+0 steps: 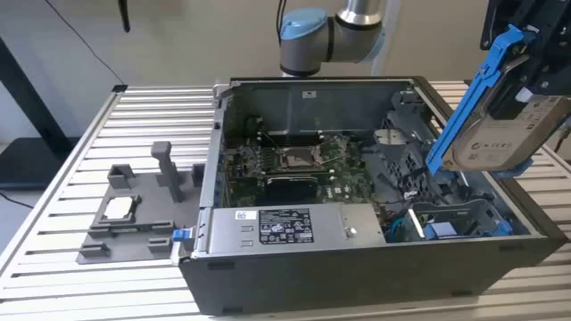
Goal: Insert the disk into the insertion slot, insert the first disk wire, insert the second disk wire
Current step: 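Insert the disk into the insertion slot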
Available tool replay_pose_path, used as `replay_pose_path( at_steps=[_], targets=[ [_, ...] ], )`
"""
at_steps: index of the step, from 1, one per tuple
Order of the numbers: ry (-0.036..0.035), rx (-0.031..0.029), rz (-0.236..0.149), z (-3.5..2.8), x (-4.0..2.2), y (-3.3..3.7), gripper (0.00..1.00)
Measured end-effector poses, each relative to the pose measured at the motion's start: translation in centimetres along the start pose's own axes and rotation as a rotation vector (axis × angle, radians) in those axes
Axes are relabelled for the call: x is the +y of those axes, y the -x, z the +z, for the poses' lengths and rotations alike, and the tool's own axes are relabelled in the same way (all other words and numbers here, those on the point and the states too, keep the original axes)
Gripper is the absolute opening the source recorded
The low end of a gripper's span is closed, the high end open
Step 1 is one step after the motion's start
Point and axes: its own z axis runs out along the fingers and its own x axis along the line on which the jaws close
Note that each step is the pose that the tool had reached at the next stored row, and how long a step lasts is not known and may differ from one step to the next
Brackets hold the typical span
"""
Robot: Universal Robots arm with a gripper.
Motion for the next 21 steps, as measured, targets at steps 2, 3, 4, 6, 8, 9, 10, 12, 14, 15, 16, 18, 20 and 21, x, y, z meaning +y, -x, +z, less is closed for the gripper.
replay_pose_path(
  at_steps=[2,3,4,6,8,9,10,12,14,15,16,18,20,21],
  targets=[
    [0.0,0.0,0.0,0.0,0.0,0.0,0.33],
    [0.0,0.0,0.0,0.0,0.0,0.0,0.33],
    [-0.0001,-0.0001,0.0,0.0,0.0,0.0,0.33],
    [0.0,0.0,0.0,0.0,0.0,0.0,0.33],
    [0.0,0.0,0.0,0.0,0.0,0.0,0.33],
    [0.0,0.0,0.0,0.0,0.0,0.0,0.33],
    [0.0,0.0,0.0,0.0,0.0,0.0,0.33],
    [0.0,0.0001,0.0,0.02,0.0,0.0,0.33],
    [-0.0002,0.0002,0.0,0.14,-0.01,-0.01,0.33],
    [-0.0009,0.0002,0.0,0.29,-0.02,-0.01,0.33],
    [-0.0021,0.0,0.0,0.48,-0.04,-0.02,0.33],
    [-0.0033,-0.0001,0.0,0.85,-0.05,-0.02,0.33],
    [-0.004,-0.0003,0.0,1.21,-0.06,-0.02,0.33],
    [-0.0044,-0.0002,-0.001,1.39,-0.07,-0.03,0.33]
  ],
)
